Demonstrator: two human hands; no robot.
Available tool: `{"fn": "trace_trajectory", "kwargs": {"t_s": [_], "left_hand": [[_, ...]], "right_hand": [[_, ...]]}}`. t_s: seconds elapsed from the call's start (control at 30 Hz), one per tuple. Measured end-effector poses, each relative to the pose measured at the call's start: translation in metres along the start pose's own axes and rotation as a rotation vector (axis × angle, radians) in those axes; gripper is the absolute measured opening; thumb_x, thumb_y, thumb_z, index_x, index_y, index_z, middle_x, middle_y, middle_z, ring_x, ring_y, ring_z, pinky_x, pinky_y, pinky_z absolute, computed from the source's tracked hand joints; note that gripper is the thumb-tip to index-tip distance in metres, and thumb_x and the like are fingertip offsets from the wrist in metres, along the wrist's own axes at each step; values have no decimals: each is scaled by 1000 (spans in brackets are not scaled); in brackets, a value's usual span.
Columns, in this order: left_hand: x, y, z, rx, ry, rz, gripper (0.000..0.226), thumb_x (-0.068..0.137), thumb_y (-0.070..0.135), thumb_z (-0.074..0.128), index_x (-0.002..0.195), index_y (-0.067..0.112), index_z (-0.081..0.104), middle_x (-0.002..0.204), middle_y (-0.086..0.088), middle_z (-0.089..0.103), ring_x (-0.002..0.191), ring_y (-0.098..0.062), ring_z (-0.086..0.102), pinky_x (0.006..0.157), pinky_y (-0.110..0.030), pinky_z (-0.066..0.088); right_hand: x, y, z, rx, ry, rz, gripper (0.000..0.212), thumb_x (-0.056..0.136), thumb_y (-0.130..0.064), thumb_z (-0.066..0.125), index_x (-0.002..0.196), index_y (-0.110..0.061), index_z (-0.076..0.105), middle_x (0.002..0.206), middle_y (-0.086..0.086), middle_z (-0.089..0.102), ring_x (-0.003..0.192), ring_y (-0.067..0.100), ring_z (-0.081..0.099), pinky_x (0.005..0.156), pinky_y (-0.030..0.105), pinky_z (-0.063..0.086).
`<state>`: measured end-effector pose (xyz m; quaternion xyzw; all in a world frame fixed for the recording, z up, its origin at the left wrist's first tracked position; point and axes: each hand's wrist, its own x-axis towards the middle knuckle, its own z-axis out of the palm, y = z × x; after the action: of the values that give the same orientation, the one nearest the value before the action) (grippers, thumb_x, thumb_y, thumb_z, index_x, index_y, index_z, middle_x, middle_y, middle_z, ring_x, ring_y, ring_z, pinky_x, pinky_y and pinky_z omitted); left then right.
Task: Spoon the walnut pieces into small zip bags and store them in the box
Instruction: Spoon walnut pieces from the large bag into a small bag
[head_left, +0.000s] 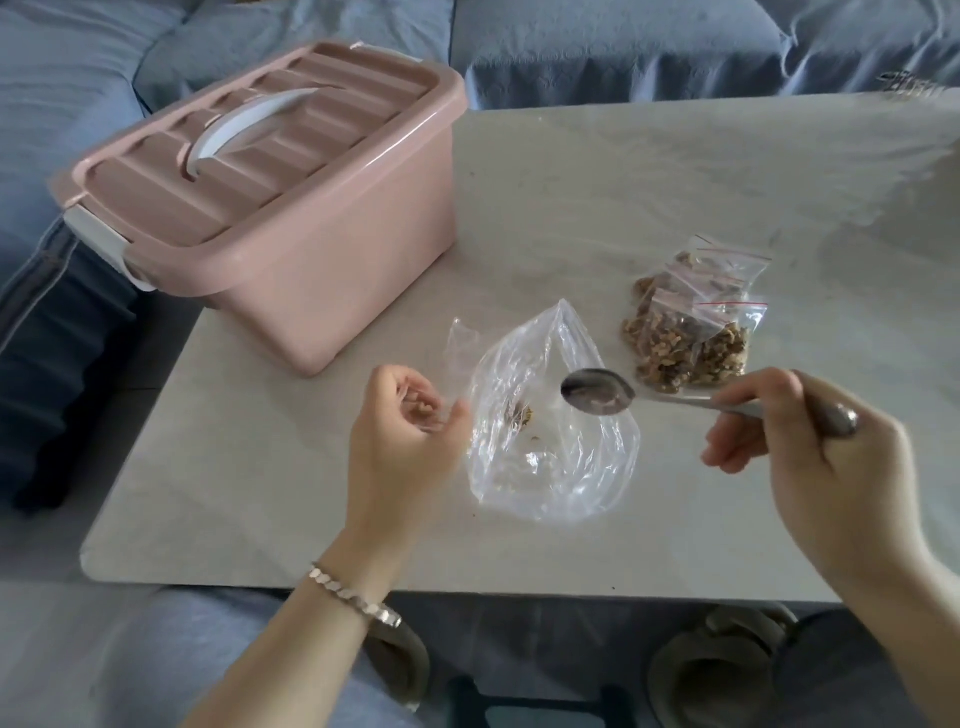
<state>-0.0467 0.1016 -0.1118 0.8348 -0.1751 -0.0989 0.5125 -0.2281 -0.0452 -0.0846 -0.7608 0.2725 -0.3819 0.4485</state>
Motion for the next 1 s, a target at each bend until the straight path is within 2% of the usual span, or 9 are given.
{"fn": "trace_trajectory", "kwargs": {"t_s": [0.13, 0.2, 0.27, 0.37, 0.43, 0.53, 0.67, 0.87, 1.0], "left_hand": [[8, -10, 18, 242, -156, -36, 38, 67, 41, 72, 80, 16, 47, 85, -3, 56, 79, -19, 55, 61, -27, 41], [7, -12, 33, 355, -200, 2, 45, 66, 52, 71, 78, 17, 45, 90, 2, 47, 82, -19, 51, 64, -30, 41], [10, -15, 43, 417, -202, 3, 50, 69, 60, 68, 79, 16, 45, 87, 5, 43, 79, -19, 50, 65, -31, 43], [21, -18, 44, 439, -137, 11, 31, 77, 34, 65, 81, 12, 44, 72, 7, 46, 70, -22, 48, 57, -28, 31], [31, -18, 39, 369, -127, -16, 19, 76, 15, 61, 80, 13, 43, 67, 8, 49, 66, -20, 48, 52, -26, 29], [39, -13, 31, 195, -170, -112, 24, 73, 14, 65, 72, 16, 41, 68, 9, 49, 60, -6, 45, 51, -16, 32], [42, -14, 23, 85, -179, -212, 27, 72, 12, 69, 71, 14, 42, 68, 7, 44, 58, -9, 41, 53, -22, 32], [43, -21, 22, -48, -211, -331, 20, 70, 3, 65, 73, 13, 48, 65, 1, 45, 57, -15, 41, 52, -24, 32], [42, -18, 25, -231, -247, -391, 23, 55, 6, 62, 71, 13, 48, 52, 2, 43, 52, -19, 39, 49, -25, 29]], "right_hand": [[-14, 21, 16, 5, -71, 90, 40, 85, -63, 37, 79, -30, 61, 72, -4, 67, 55, 12, 62, 54, 16, 50], [-17, 26, 27, 9, -105, 104, 36, 86, -60, 37, 81, -32, 60, 70, -1, 66, 57, 12, 63, 56, 16, 51], [-18, 30, 36, 22, -140, 118, 25, 88, -45, 40, 80, -31, 60, 62, 1, 63, 58, 11, 62, 57, 16, 52], [-18, 31, 41, 10, -210, 94, 21, 86, -34, 42, 79, -26, 61, 64, 0, 63, 59, 9, 62, 58, 13, 49], [-17, 32, 40, -17, -220, 56, 25, 89, -37, 43, 82, -22, 62, 65, -1, 63, 60, 8, 61, 59, 12, 49], [-11, 36, 38, -31, -156, -9, 42, 90, -50, 38, 85, -18, 64, 65, 0, 63, 63, 7, 61, 60, 13, 50], [-7, 45, 43, -66, -132, -45, 54, 90, -55, 35, 89, -11, 67, 68, 3, 63, 66, 10, 61, 61, 20, 51], [-23, 58, 58, 3, -97, 108, 25, 91, -38, 42, 89, -24, 62, 71, 1, 65, 70, 8, 62, 66, 12, 49], [-35, 58, 70, 105, -72, 253, 19, 88, -34, 40, 87, -35, 59, 74, -6, 67, 73, 10, 64, 70, 17, 52]]}}
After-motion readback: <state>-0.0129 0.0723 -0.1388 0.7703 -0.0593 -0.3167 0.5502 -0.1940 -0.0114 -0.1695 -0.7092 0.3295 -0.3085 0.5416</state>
